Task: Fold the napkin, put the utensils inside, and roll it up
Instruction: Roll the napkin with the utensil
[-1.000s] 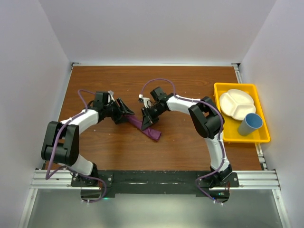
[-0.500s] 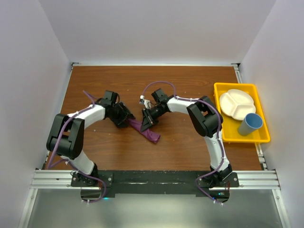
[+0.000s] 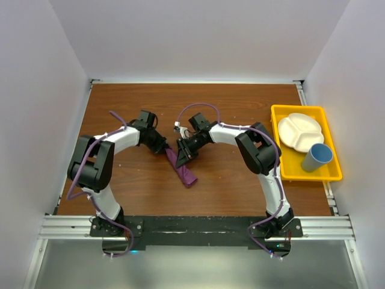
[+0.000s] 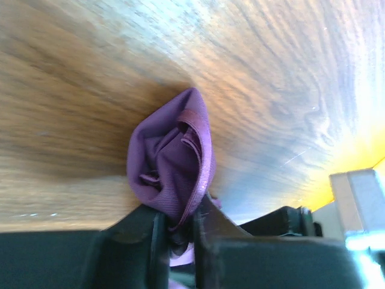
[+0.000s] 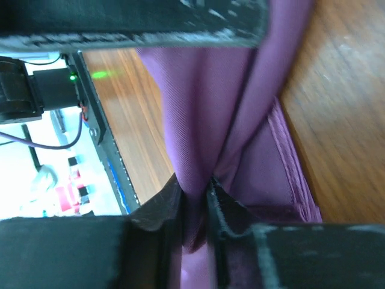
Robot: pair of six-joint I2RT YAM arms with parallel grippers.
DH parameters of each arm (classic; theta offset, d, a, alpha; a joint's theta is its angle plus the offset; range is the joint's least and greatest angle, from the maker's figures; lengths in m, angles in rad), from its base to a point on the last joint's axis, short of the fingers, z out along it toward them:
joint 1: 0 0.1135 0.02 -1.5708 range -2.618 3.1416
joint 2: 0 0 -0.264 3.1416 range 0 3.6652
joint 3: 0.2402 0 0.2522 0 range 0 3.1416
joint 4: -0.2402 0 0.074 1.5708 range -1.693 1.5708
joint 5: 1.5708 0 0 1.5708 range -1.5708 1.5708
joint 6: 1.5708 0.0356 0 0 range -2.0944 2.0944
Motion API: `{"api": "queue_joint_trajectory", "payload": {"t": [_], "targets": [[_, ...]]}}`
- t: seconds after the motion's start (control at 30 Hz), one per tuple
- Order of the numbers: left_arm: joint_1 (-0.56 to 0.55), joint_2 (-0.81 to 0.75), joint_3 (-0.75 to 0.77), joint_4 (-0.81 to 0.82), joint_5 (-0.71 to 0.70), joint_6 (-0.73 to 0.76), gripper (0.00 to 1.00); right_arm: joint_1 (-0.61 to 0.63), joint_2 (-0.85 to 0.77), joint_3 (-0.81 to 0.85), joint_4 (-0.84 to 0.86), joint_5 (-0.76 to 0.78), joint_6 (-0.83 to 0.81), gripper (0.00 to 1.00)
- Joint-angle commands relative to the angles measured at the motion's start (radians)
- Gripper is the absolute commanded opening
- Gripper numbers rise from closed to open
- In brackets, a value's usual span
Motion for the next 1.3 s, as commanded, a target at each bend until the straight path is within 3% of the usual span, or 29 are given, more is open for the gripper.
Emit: {"api": "queue_joint_trajectory", "payload": {"t": [0.0,0.07,0.1,0.2,0.33,0.47,0.73,0.87,1.03,1.13,1.23,1.27], "targets": [[0.012,0.015,-0.007,-0.083,-0.105,0.074,0.00,-0.010,-0.075,0.034,-0.096,0.182,-0.059,0.37],[0.012,-0.011,-0.006,-0.128,-0.121,0.059,0.00,0.007,-0.101,0.050,-0.139,0.259,-0.077,0.47],[0.012,-0.018,-0.007,-0.149,-0.128,0.048,0.00,0.017,-0.133,0.056,-0.151,0.317,-0.084,0.58],[0.012,-0.028,-0.007,-0.220,-0.111,-0.009,0.00,0.085,-0.187,0.073,-0.186,0.513,-0.108,0.71],[0.012,-0.038,-0.015,-0.240,-0.079,-0.052,0.00,0.221,-0.236,0.059,-0.179,0.746,-0.136,0.75],[0.012,-0.045,-0.007,-0.249,-0.051,-0.078,0.00,0.322,-0.296,-0.016,-0.069,0.972,-0.133,0.77],[0.012,-0.041,0.004,-0.283,-0.033,-0.135,0.00,0.462,-0.242,-0.012,-0.042,1.171,-0.166,0.77],[0.012,-0.040,-0.006,-0.286,-0.008,-0.152,0.00,0.494,-0.210,-0.018,-0.035,1.316,-0.189,0.75],[0.014,-0.038,-0.013,-0.286,0.010,-0.176,0.00,0.508,-0.192,-0.044,0.008,1.346,-0.206,0.70],[0.014,-0.035,-0.013,-0.289,0.021,-0.184,0.00,0.510,-0.183,-0.044,0.007,1.350,-0.193,0.59],[0.015,-0.038,-0.021,-0.277,0.029,-0.184,0.00,0.505,-0.183,-0.048,0.011,1.354,-0.182,0.41],[0.018,-0.041,-0.032,-0.269,0.036,-0.184,0.00,0.502,-0.181,-0.048,0.010,1.339,-0.179,0.27]]}}
